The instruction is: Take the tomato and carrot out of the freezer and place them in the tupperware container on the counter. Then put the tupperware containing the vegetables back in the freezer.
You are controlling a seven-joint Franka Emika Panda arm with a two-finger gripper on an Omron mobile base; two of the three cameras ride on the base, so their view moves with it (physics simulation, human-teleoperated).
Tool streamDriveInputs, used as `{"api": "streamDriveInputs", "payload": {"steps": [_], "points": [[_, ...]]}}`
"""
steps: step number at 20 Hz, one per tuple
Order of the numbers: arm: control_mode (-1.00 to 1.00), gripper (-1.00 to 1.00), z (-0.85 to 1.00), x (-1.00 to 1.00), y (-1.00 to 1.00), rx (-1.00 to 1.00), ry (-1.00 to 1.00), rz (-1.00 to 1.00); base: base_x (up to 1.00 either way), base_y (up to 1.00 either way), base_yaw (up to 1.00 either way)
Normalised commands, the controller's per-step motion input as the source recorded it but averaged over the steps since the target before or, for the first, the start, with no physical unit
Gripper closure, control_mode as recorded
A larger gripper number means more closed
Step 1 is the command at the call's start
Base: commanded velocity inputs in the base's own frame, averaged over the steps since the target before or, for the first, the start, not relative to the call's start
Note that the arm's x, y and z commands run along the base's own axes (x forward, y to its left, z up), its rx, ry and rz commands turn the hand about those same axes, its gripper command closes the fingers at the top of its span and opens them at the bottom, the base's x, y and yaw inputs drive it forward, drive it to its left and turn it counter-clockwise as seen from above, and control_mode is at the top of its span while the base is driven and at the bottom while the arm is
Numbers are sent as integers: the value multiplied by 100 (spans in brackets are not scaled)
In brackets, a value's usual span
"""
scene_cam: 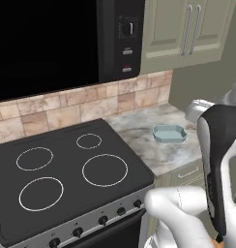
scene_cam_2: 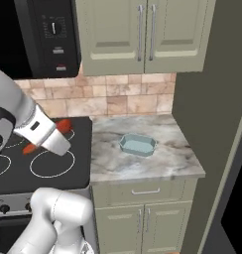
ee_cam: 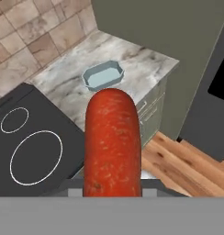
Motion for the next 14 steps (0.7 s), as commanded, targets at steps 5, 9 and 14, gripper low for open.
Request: {"api": "streamDriveInputs", "payload": {"steps": [5, 9, 14], "points": [[-100, 100, -22, 100, -25, 1, 8, -24, 0, 0, 0], [-100, 100, -37, 90, -51, 3, 6, -8, 0, 0, 0], [-100, 100, -54, 71, -59, 9, 3, 0, 0, 0, 0]]}}
